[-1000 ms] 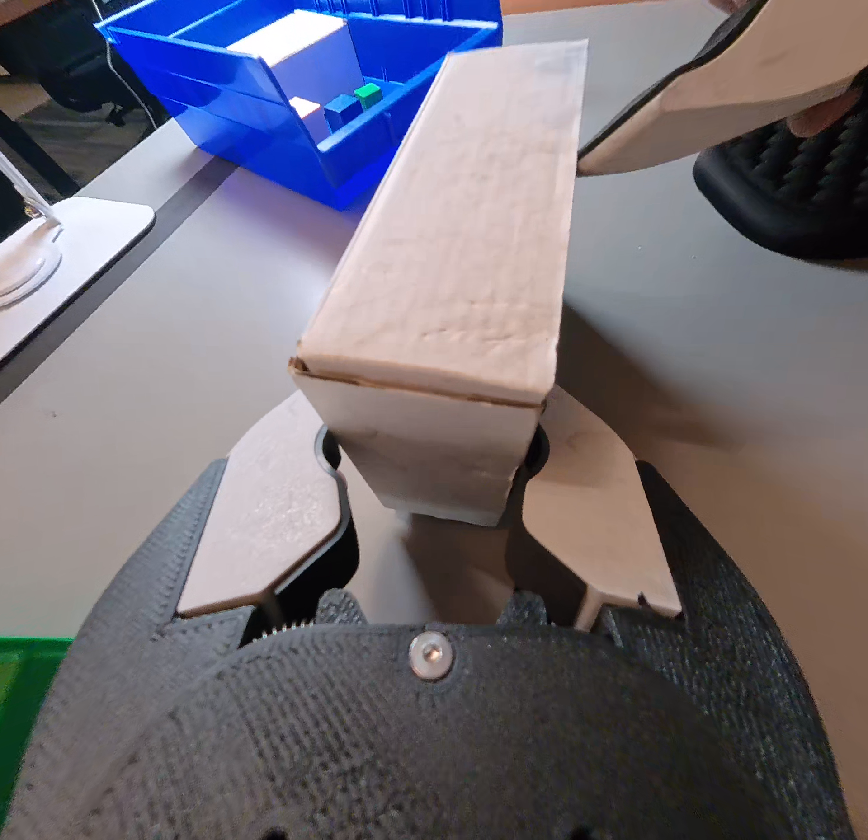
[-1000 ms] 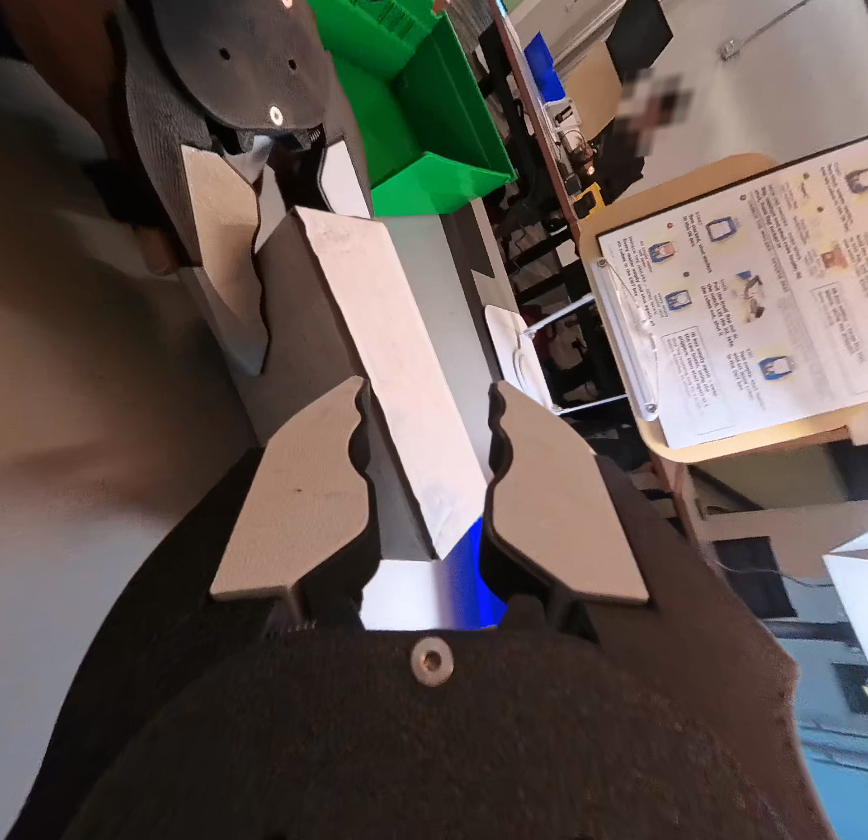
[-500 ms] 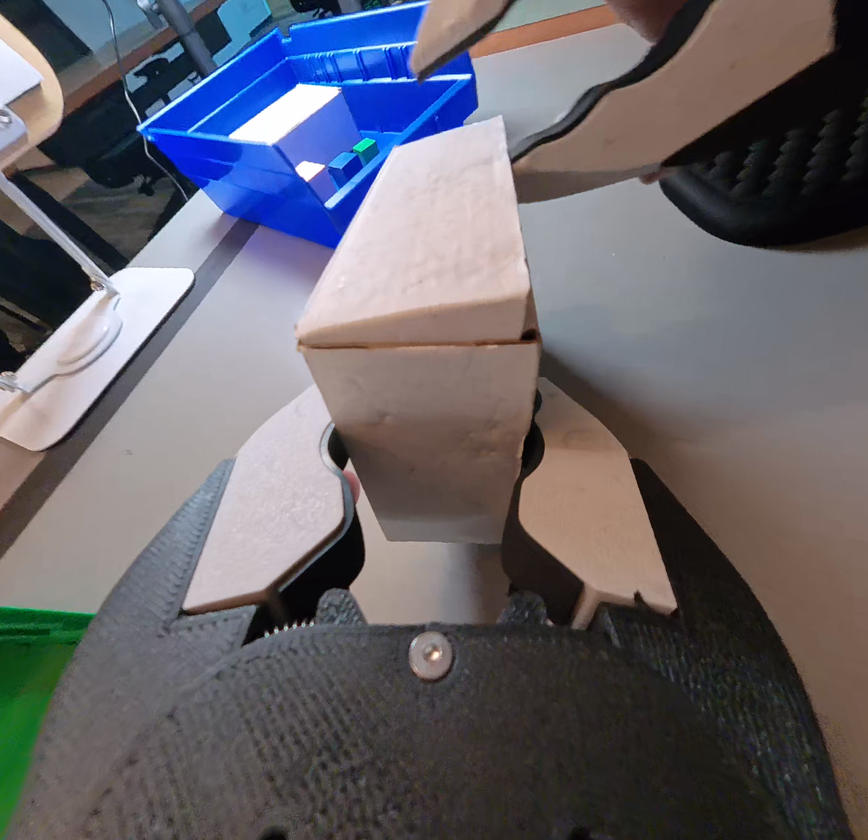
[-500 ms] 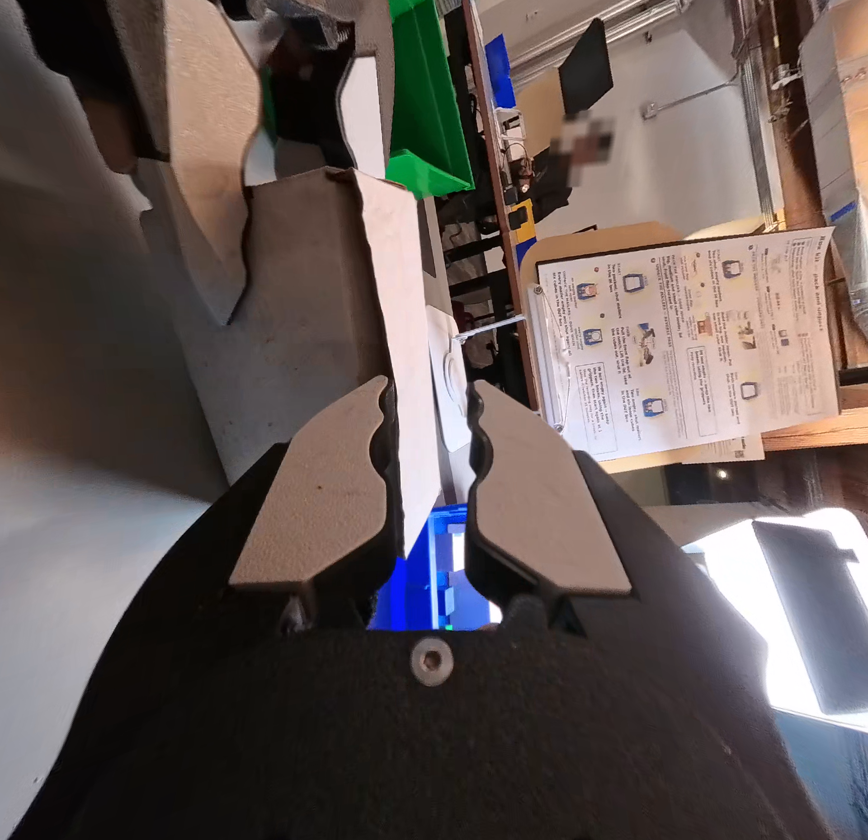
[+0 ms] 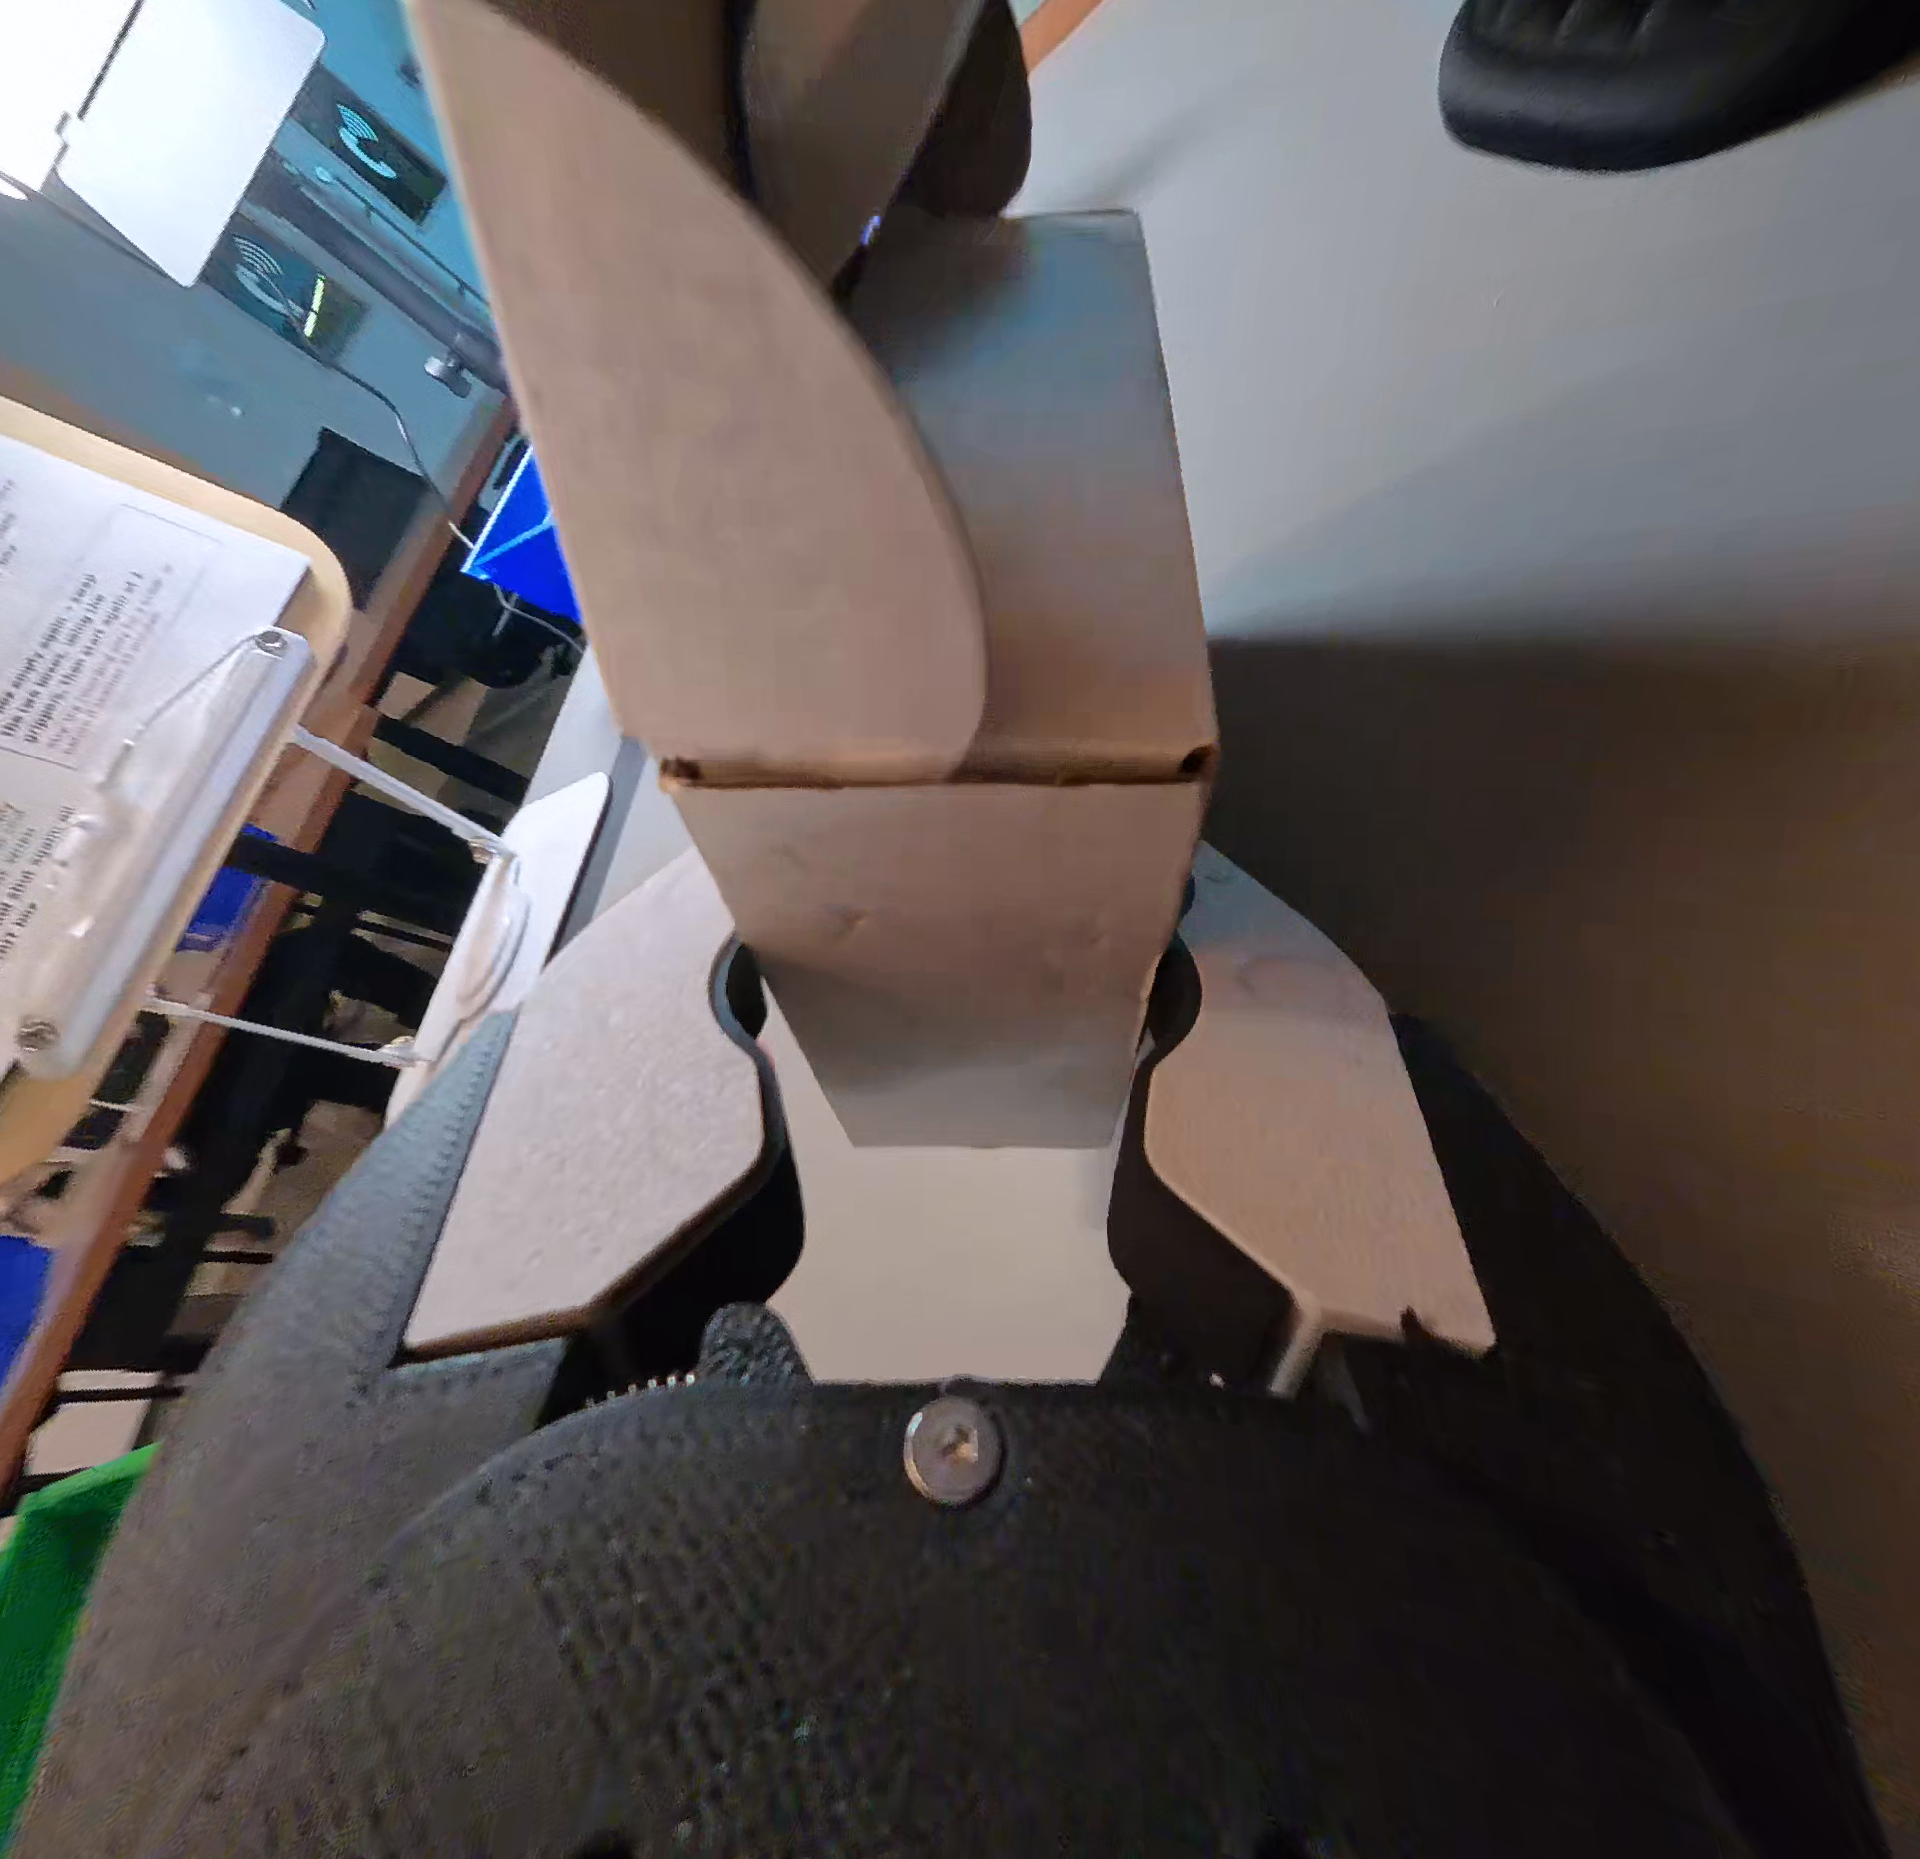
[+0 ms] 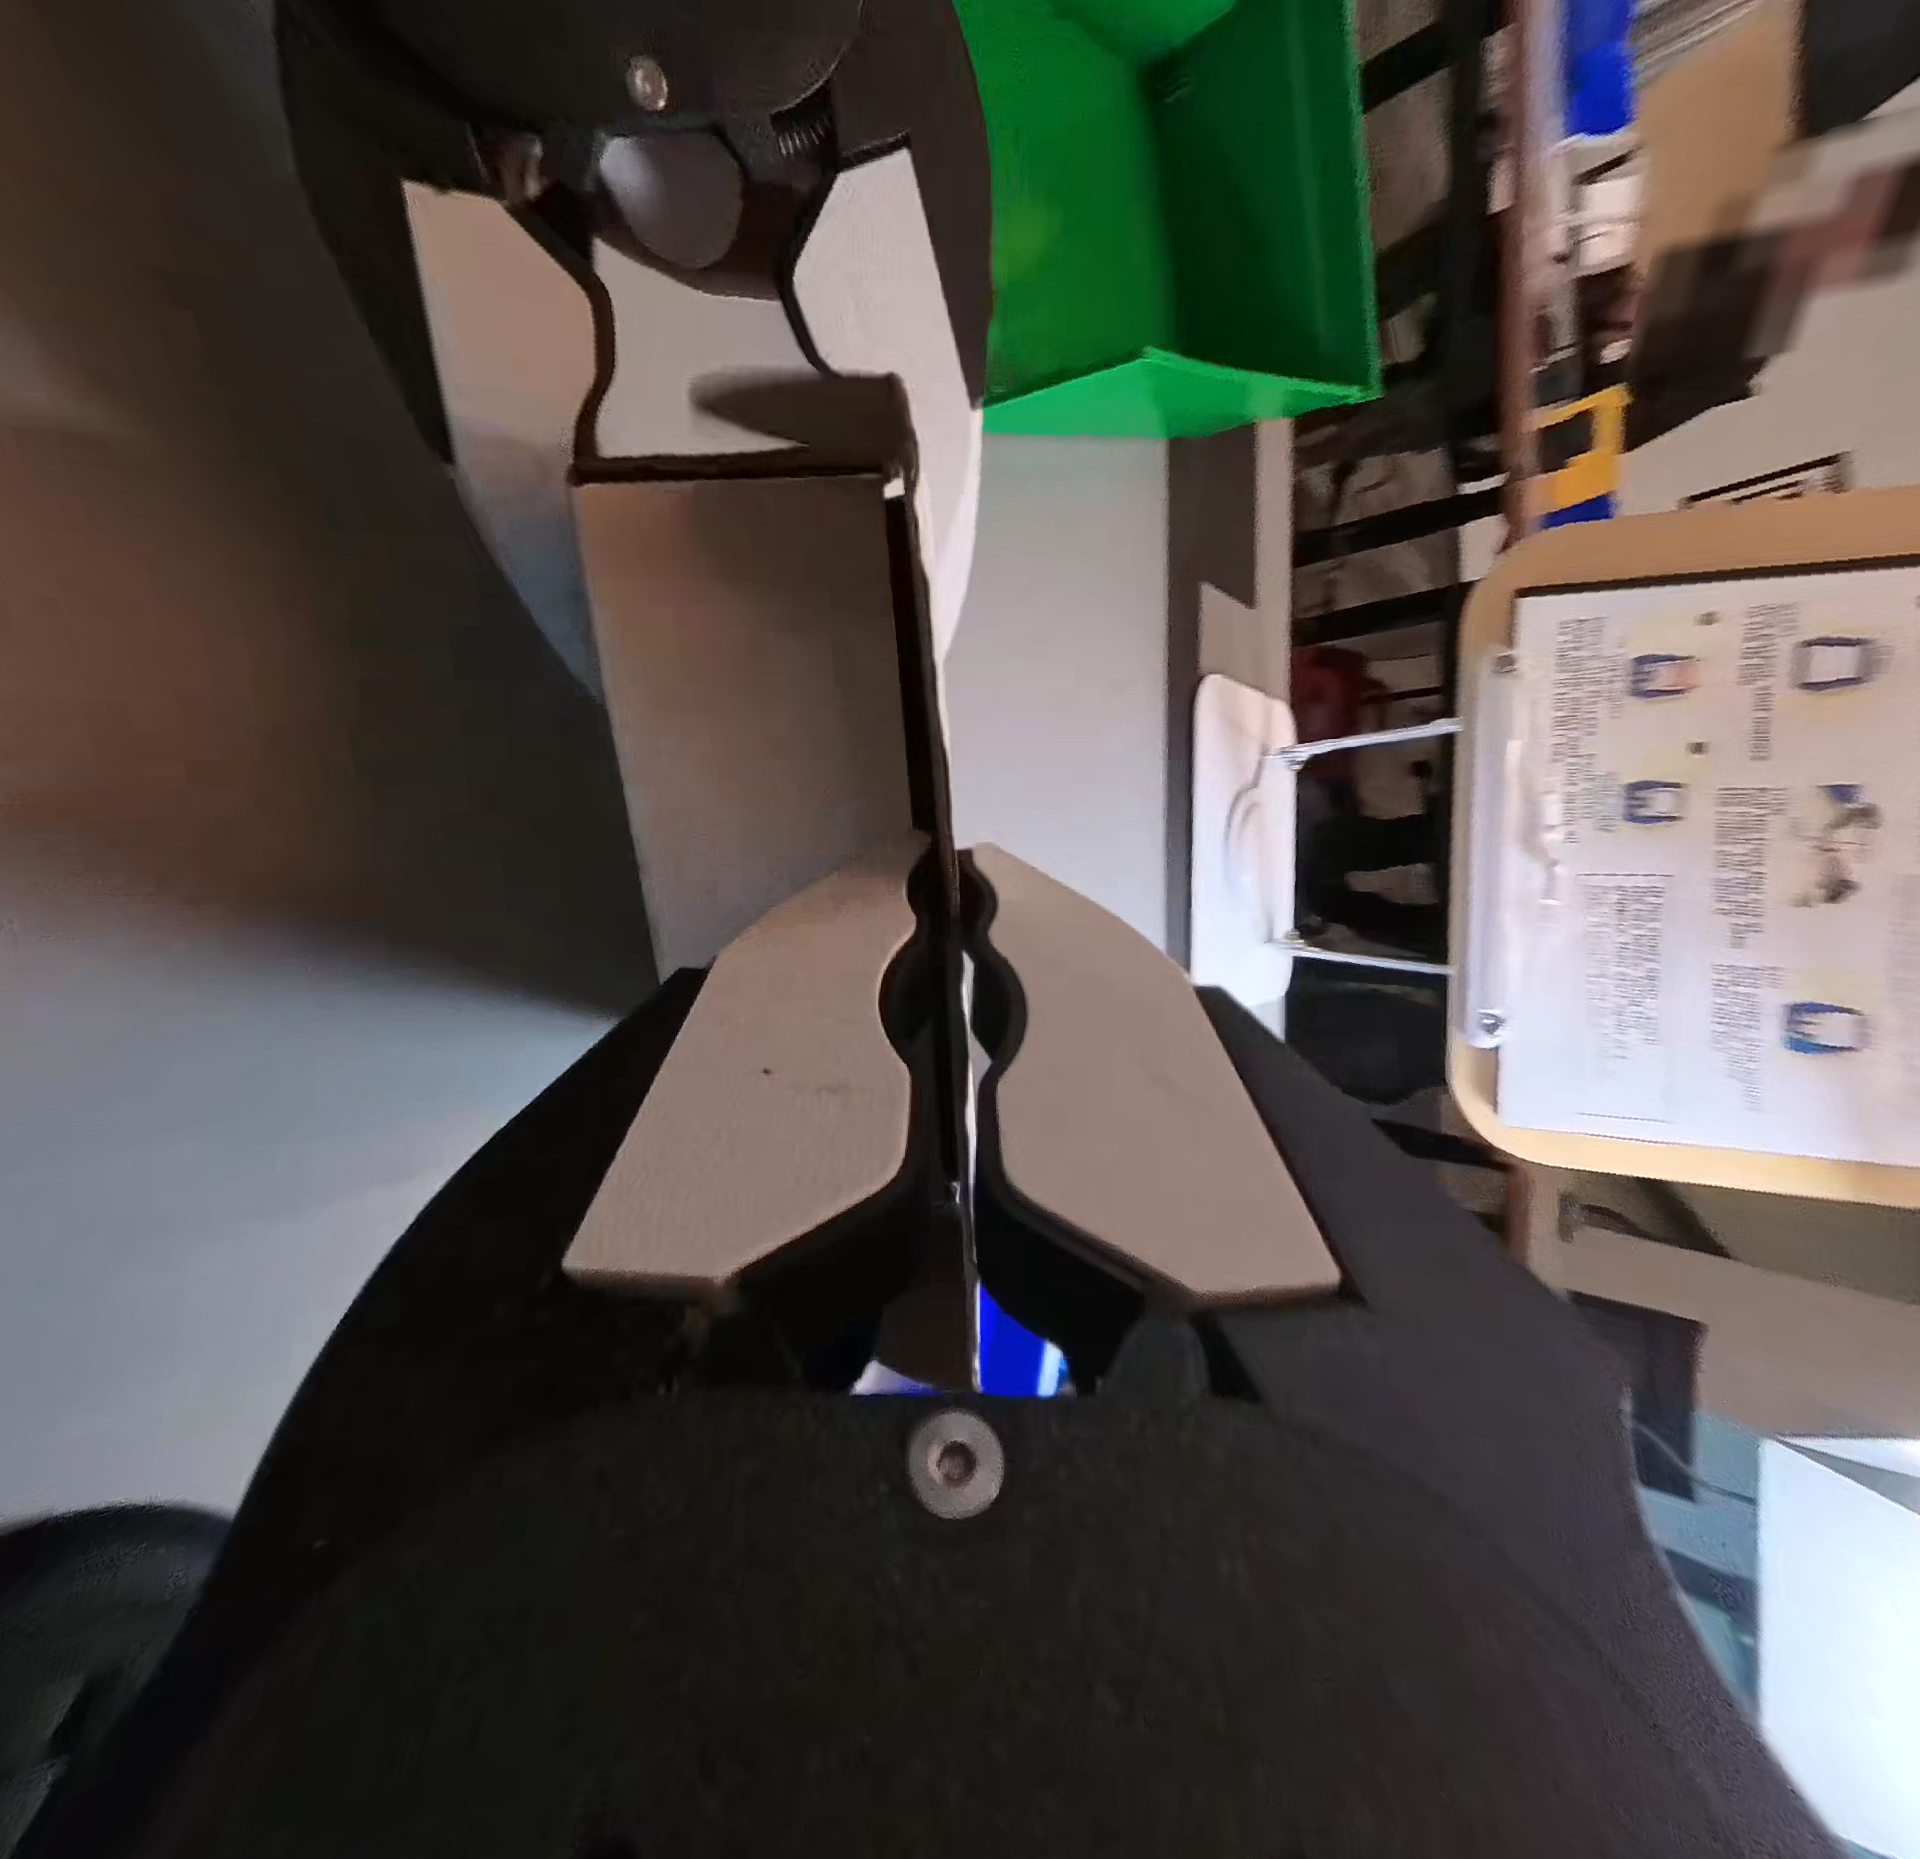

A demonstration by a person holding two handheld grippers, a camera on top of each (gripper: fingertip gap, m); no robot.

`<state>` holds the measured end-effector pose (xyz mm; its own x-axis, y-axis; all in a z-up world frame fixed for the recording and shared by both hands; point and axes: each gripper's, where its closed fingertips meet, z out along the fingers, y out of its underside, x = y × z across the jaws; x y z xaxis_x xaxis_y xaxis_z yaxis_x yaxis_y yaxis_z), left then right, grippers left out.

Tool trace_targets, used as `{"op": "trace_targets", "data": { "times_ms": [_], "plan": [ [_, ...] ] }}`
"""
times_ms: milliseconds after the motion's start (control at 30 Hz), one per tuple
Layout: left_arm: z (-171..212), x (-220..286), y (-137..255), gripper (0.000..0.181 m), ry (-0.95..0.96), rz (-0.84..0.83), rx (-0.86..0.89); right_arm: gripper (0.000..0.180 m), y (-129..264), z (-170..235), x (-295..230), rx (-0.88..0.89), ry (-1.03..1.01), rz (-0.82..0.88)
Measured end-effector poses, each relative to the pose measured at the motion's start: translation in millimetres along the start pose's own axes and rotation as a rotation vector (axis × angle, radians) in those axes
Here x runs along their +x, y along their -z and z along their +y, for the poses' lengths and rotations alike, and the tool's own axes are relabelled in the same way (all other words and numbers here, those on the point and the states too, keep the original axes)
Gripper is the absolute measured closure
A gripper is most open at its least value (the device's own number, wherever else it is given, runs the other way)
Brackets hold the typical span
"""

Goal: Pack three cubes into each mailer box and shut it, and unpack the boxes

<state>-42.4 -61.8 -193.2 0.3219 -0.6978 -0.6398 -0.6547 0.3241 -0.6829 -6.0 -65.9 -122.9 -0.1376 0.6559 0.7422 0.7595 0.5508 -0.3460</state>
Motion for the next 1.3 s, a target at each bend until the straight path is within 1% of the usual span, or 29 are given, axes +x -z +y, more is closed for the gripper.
{"op": "trace_targets", "data": {
  "times_ms": [67, 100, 167, 233, 267, 300, 333, 400, 500, 567, 633, 667, 700, 733, 767, 800, 1000, 1067, 1233, 1300],
  "plan": [
    [6.0, -1.9, -0.5, 0.109, -0.04, -0.026, -0.013, 0.178, 1.9, -1.4, -3.4, -0.013, -0.045, -0.091],
    [9.4, -3.8, -0.3, 0.111, -0.03, -0.034, -0.018, 0.178, 3.0, -1.7, -4.6, -0.021, -0.077, -0.138],
    [13.5, -6.4, 1.7, 0.111, 0.05, -0.014, -0.01, 0.178, 3.1, -2.1, -1.2, -0.03, -0.144, -0.187],
    [16.7, -7.6, 6.2, 0.109, 0.186, 0.028, 0.001, 0.178, 1.3, 1.1, 4.3, -0.047, -0.216, -0.214],
    [16.6, -5.8, 9.9, 0.109, 0.26, 0.07, 0.016, 0.178, 0.2, 3.4, 7.2, -0.055, -0.25, -0.224],
    [15.2, -3.0, 14.5, 0.104, 0.348, 0.124, 0.033, 0.178, -0.7, 5.5, 10.2, -0.058, -0.28, -0.227],
    [11.1, -1.2, 20.1, 0.103, 0.446, 0.176, 0.063, 0.178, -1.5, 7.6, 13.1, -0.059, -0.307, -0.224],
    [-4.0, -4.1, 33.2, 0.105, 0.644, 0.245, 0.166, 0.177, -3.0, 12.2, 17.5, -0.071, -0.337, -0.205],
    [-21.9, -14.3, 42.7, 0.112, 0.895, 0.263, 0.259, 0.178, -3.4, 10.2, 17.0, -0.069, -0.359, -0.195],
    [-24.4, -15.6, 38.8, 0.115, 0.985, 0.24, 0.251, 0.178, -3.3, 6.5, 15.9, -0.073, -0.367, -0.196],
    [-17.0, -12.8, 30.5, 0.123, 0.977, 0.19, 0.178, 0.178, -2.3, 2.1, 14.7, -0.081, -0.357, -0.209],
    [-12.2, -9.1, 26.8, 0.122, 0.94, 0.176, 0.135, 0.178, -1.3, -0.3, 14.1, -0.086, -0.36, -0.224],
    [-8.0, -5.1, 24.4, 0.128, 0.908, 0.168, 0.097, 0.178, -0.5, -0.6, 12.7, -0.103, -0.361, -0.245],
    [-3.9, -1.5, 22.7, 0.139, 0.88, 0.157, 0.065, 0.178, -0.8, 0.6, 13.0, -0.121, -0.354, -0.253],
    [-0.9, 1.9, 21.6, 0.145, 0.844, 0.148, 0.044, 0.178, -1.3, 0.2, 14.2, -0.121, -0.35, -0.261],
    [1.5, 6.2, 20.7, 0.146, 0.805, 0.149, 0.025, 0.178, -0.9, -0.2, 13.9, -0.125, -0.36, -0.289],
    [12.7, 23.0, 12.9, 0.152, 0.565, 0.123, -0.102, 0.178, -4.1, 5.8, 31.1, -0.122, -0.385, -0.4],
    [13.6, 26.4, 10.7, 0.153, 0.504, 0.112, -0.121, 0.178, -5.8, 11.8, 40.1, -0.124, -0.359, -0.433],
    [10.1, 30.0, 3.7, 0.154, 0.431, 0.1, -0.136, 0.178, -16.9, 27.9, 65.6, -0.143, -0.285, -0.518],
    [9.1, 30.5, 1.7, 0.155, 0.421, 0.098, -0.137, 0.178, -31.0, 37.3, 81.6, -0.177, -0.284, -0.499]
  ]
}}
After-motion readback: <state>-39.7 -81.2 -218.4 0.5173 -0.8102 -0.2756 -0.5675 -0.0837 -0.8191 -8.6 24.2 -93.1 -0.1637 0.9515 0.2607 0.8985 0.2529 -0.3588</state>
